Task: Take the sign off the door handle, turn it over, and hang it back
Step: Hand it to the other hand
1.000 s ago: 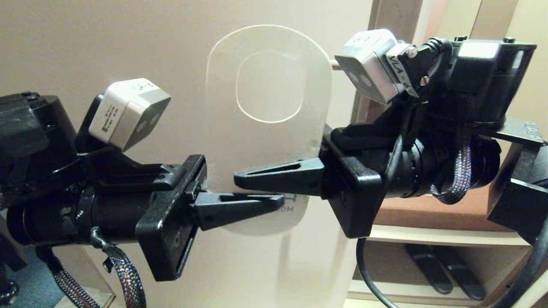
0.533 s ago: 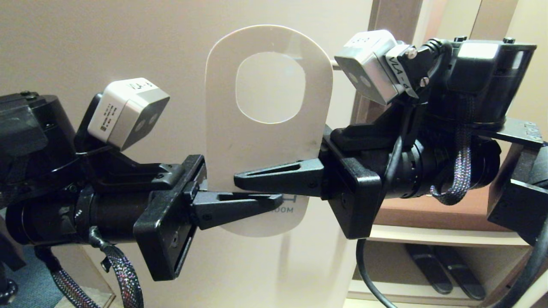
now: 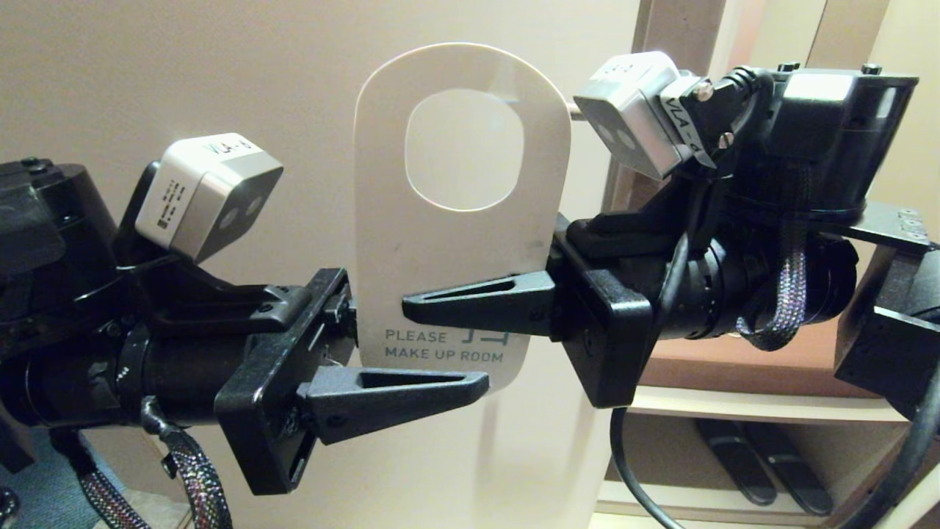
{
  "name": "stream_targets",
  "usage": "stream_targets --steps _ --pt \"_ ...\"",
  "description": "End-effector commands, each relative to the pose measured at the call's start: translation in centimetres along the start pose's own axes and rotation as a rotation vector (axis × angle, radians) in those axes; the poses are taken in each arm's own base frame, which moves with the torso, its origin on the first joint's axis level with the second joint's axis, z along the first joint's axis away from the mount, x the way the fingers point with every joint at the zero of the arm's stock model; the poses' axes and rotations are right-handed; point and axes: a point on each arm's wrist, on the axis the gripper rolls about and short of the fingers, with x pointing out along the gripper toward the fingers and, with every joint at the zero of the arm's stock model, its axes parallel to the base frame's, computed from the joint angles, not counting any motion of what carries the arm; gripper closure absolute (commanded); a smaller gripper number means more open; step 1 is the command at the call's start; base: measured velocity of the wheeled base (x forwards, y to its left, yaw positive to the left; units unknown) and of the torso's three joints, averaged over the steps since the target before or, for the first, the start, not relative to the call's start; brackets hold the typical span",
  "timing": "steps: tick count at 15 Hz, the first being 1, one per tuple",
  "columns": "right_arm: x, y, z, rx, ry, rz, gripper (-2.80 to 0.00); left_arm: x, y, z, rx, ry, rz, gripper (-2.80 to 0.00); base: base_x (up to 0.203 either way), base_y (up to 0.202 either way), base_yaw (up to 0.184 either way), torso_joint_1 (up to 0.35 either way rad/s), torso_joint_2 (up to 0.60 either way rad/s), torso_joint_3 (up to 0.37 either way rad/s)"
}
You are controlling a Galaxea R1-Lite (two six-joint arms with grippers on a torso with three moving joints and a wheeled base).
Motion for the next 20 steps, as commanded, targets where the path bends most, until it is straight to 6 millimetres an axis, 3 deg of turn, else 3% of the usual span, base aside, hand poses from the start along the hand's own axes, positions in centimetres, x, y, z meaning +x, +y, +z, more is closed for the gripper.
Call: stream_targets --steps 1,20 --pt "0.0 0.03 0.06 -0.003 -0.003 0.006 0.0 -0.2 -0.27 0.06 0.004 -0.004 -0.005 -2.8 0.0 0.0 0.0 0.0 0.0 0.0" --pt "0.15 -0.08 -0.08 0.0 0.0 0.007 0.0 -0.19 -0.13 -0.43 -0.009 0.007 0.001 -2.8 0.0 0.0 0.0 0.0 0.0 0.0"
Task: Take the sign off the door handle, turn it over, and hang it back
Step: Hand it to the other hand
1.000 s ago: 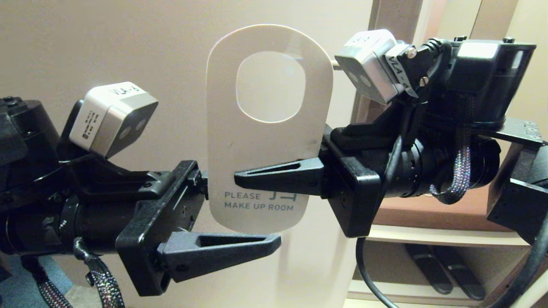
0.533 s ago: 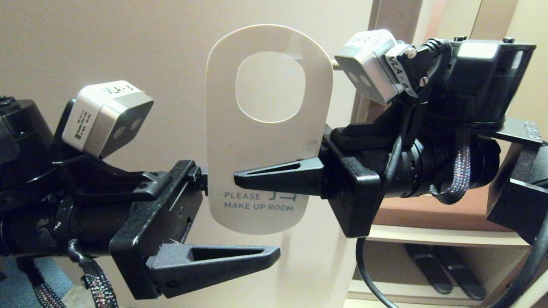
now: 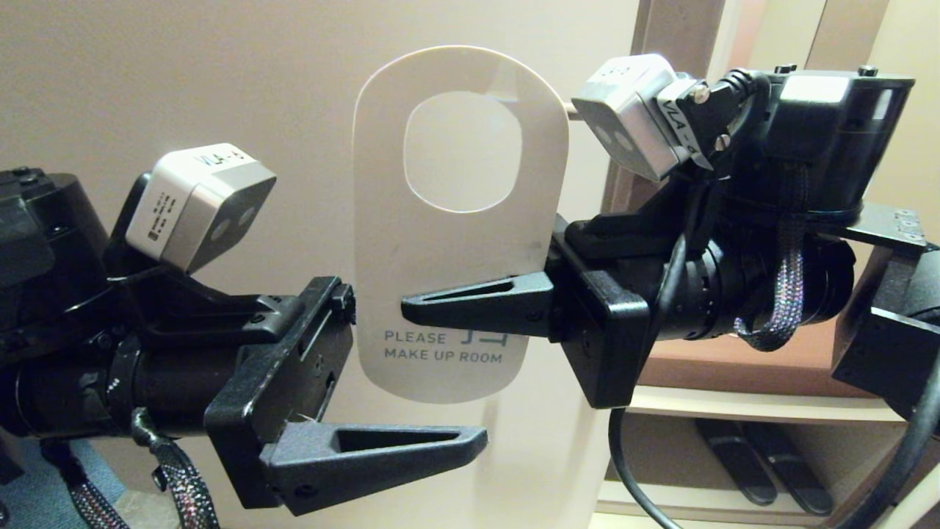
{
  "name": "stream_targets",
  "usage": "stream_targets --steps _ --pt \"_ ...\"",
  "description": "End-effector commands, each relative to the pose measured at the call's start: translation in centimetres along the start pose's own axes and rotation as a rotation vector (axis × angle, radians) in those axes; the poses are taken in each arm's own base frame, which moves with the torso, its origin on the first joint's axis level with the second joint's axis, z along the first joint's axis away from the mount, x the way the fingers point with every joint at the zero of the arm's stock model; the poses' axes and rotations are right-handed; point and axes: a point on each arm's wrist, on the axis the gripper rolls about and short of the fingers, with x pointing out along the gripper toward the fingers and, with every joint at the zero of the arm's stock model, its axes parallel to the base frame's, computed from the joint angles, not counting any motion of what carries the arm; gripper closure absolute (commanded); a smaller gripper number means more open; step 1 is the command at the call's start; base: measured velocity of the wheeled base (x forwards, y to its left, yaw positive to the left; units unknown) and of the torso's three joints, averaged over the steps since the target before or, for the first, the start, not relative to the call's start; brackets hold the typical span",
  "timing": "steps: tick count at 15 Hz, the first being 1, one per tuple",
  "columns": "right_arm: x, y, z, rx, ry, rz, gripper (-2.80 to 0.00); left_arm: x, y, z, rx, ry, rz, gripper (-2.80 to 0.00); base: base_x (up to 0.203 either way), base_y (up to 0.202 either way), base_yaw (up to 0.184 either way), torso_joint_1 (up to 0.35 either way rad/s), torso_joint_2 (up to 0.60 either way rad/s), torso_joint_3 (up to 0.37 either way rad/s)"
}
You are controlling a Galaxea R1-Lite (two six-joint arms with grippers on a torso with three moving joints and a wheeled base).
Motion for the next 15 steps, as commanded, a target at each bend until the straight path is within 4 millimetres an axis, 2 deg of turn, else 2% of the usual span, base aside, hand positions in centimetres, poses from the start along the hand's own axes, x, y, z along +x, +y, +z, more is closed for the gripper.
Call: stream_targets --steps 1,9,10,15 --pt "0.05 -0.03 0.0 -0.002 -0.001 0.006 0.0 0.11 0.14 -0.1 -0.003 0.002 -0.005 -2.8 0.0 0.0 0.0 0.0 0.0 0.0" --pt "0.08 -0.07 -0.05 0.0 0.0 0.006 0.0 0.14 0.25 -0.26 -0.004 0.006 -0.003 -2.8 0.0 0.0 0.0 0.0 0.0 0.0" --pt "0.08 -0.07 -0.05 0.0 0.0 0.006 0.0 0.14 0.25 -0.26 -0.004 0.006 -0.003 0.0 0.0 0.0 0.0 0.0 0.0 0.0" --pt "0.08 -0.07 -0.09 0.001 0.001 0.005 0.0 0.14 0.25 -0.26 -0.007 0.006 -0.003 0.0 0.0 0.0 0.0 0.0 0.0 0.0"
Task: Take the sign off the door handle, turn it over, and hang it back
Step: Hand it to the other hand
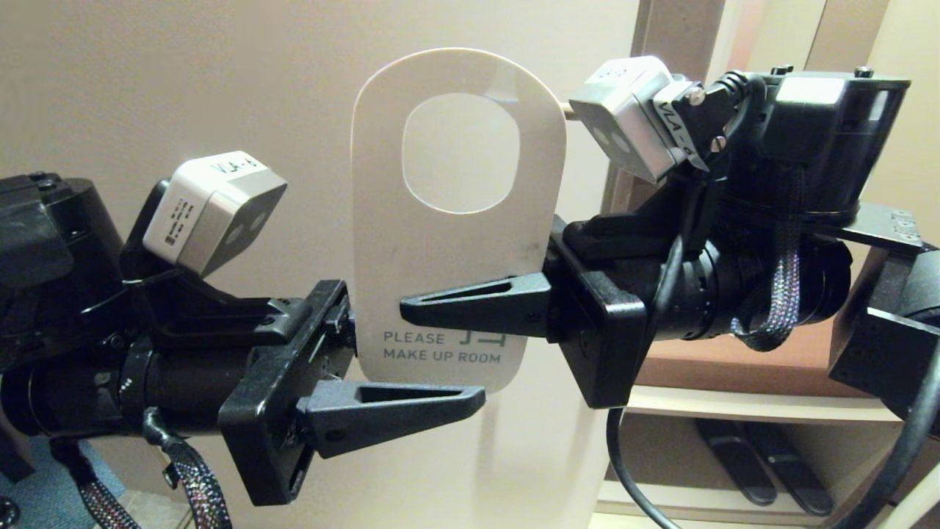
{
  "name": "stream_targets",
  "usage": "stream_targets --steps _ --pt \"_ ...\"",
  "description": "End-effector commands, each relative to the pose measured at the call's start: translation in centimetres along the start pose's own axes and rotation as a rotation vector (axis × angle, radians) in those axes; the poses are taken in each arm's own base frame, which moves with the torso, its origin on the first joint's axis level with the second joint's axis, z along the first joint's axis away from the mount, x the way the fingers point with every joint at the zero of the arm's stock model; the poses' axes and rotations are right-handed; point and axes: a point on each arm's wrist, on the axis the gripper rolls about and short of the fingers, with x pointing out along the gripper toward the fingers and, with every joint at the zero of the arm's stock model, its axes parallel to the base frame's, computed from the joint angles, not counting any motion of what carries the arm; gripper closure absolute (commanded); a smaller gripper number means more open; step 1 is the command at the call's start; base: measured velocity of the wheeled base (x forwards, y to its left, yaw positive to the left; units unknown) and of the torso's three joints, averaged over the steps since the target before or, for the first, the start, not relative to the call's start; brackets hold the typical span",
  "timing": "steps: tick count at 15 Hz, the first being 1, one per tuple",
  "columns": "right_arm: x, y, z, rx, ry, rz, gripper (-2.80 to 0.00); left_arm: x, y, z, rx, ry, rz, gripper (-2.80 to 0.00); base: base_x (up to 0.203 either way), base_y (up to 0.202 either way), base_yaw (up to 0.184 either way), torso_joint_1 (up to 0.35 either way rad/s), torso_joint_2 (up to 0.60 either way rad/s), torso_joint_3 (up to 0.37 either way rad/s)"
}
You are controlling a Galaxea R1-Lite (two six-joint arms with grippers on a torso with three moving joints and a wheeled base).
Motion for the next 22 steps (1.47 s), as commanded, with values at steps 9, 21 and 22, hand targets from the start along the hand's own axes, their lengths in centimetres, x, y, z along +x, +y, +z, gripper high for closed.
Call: stream_targets --steps 9,21,22 --pt "0.26 0.02 -0.12 0.002 0.002 0.012 0.0 -0.02 -0.05 0.06 0.003 -0.003 -0.006 0.0 0.0 0.0 0.0 0.0 0.0 0.0" --pt "0.26 0.04 -0.05 -0.003 0.0 0.012 -2.8 -0.1 -0.15 0.06 0.003 -0.003 -0.005 0.0 0.0 0.0 0.0 0.0 0.0 0.0" --pt "0.26 0.03 -0.05 -0.003 0.0 0.011 -2.8 -0.13 -0.19 -0.01 0.002 -0.002 -0.005 0.0 0.0 0.0 0.0 0.0 0.0 0.0"
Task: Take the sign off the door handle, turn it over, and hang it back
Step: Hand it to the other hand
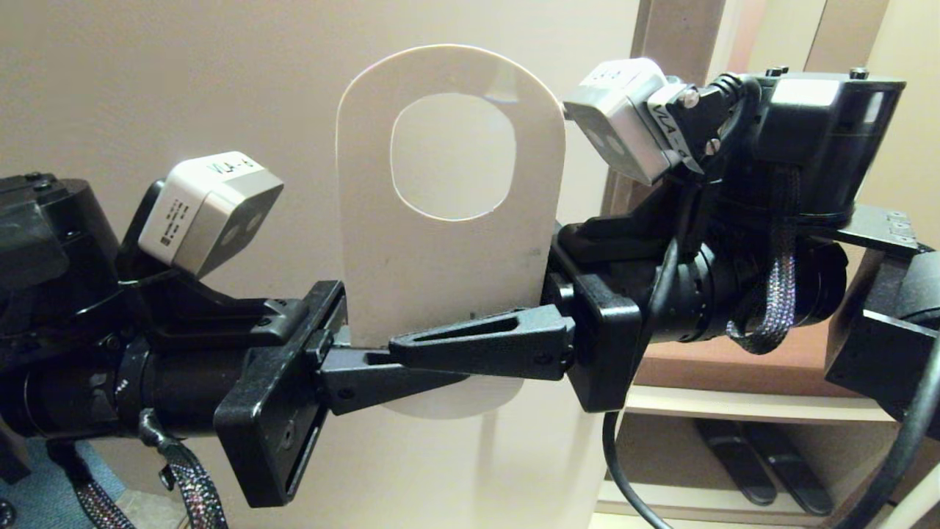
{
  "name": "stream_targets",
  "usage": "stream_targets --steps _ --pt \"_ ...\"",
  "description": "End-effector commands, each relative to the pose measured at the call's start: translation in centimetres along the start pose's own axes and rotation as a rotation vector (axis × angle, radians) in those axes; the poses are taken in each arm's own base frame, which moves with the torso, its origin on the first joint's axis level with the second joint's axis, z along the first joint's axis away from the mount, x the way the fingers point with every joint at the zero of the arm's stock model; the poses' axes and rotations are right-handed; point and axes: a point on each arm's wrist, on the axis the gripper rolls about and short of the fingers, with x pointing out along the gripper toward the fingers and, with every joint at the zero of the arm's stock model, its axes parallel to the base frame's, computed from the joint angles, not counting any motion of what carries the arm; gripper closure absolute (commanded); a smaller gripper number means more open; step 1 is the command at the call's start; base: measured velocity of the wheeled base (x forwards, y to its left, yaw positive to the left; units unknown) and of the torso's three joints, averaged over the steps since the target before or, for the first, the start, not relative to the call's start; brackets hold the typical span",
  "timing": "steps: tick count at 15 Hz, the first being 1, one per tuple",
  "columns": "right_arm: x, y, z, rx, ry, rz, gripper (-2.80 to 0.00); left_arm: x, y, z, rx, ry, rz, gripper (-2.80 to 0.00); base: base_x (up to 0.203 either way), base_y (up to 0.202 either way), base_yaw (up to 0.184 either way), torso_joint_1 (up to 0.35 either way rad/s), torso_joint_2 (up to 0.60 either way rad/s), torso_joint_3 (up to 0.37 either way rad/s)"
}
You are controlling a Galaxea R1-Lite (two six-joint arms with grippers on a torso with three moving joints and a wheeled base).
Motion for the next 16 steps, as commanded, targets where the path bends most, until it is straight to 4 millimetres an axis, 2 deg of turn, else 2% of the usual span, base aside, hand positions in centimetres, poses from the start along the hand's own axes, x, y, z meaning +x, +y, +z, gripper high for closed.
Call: stream_targets --steps 1,6,12,16 --pt "0.0 0.0 0.0 -0.003 -0.002 0.007 -2.8 -0.1 -0.1 -0.1 -0.001 0.0 -0.005 0.0 0.0 0.0 0.0 0.0 0.0 0.0" --pt "-0.2 0.2 0.3 -0.011 -0.01 0.004 -2.8 -0.9 -0.6 -0.6 -0.009 0.005 0.007 0.0 0.0 0.0 0.0 0.0 0.0 0.0" --pt "-0.7 0.6 0.7 -0.017 -0.019 -0.029 -2.8 -3.2 -1.4 -1.3 -0.012 -0.002 0.074 0.0 0.0 0.0 0.0 0.0 0.0 0.0" --pt "-1.3 0.5 0.7 -0.018 -0.02 -0.045 -2.8 -4.6 -1.5 -0.7 0.01 -0.026 0.13 0.0 0.0 0.0 0.0 0.0 0.0 0.0"
